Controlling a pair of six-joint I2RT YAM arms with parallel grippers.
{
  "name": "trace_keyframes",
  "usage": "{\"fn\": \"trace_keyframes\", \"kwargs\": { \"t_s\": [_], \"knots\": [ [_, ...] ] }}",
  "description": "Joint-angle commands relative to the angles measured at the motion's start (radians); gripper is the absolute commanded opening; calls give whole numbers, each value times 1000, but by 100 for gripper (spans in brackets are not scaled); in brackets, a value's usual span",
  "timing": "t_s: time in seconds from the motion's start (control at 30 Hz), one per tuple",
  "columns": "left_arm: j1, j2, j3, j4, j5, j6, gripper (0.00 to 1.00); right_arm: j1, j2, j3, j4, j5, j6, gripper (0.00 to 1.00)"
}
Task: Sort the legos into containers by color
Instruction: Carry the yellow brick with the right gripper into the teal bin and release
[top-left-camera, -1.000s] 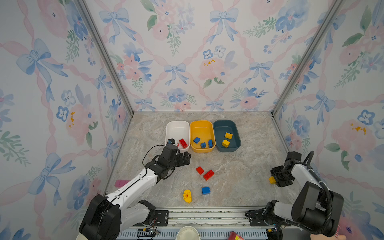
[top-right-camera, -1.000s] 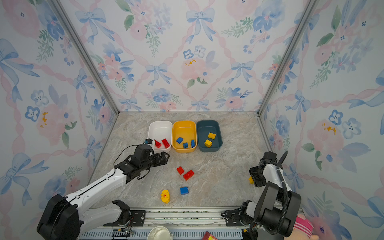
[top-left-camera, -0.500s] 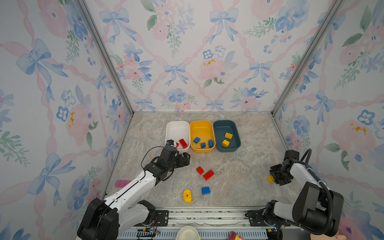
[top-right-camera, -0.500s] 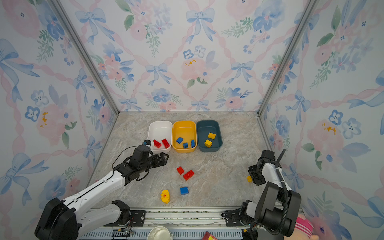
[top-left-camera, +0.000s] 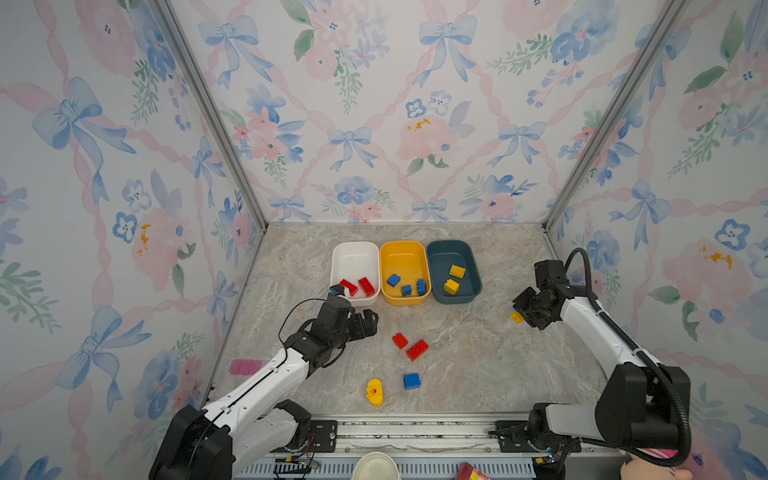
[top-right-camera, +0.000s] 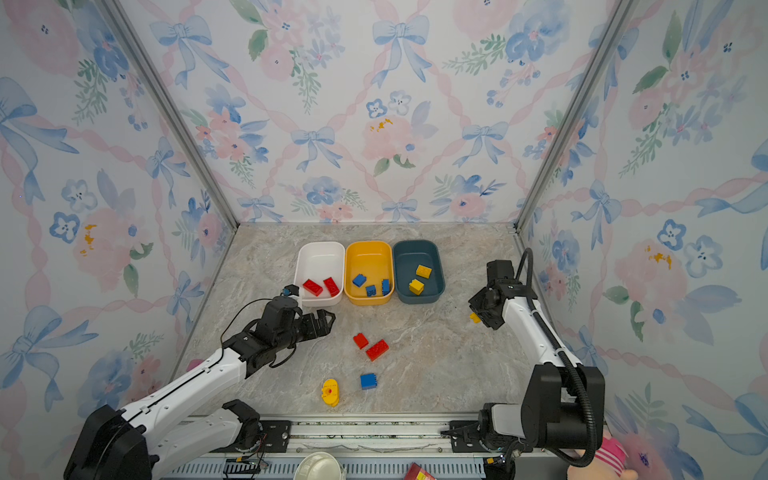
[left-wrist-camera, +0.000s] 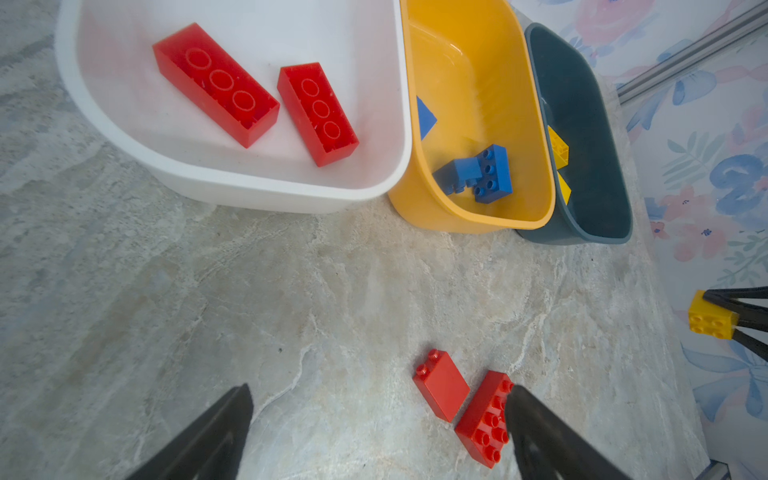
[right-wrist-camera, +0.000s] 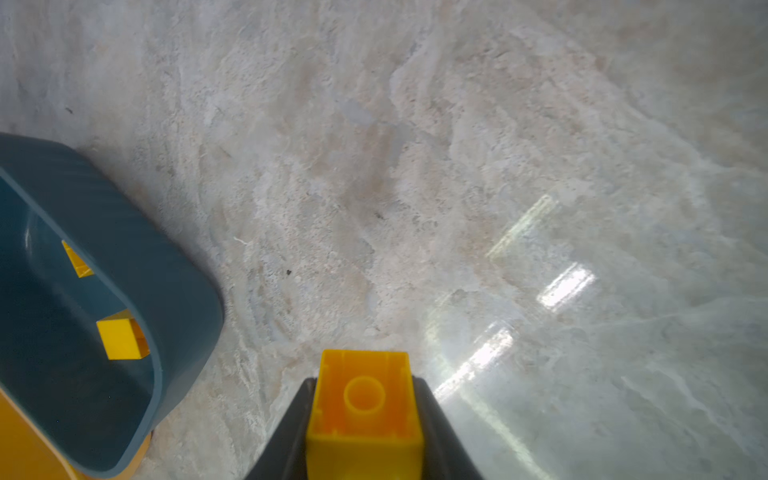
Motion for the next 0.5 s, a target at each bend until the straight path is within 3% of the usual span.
{"fn": "trace_keyframes", "kwargs": {
  "t_s": [0.0,0.23,0.47],
  "knots": [
    [-6,-19,-21,4,15,-13,97,74,64,89,-7,30,-27,28],
    [-6,-23,-35,4,24,-22,97,221,253,325,38,44,-134,28],
    [-6,-28,-36,4,26,-24,97,302,469,568,0,64,-322,28]
  ]
}}
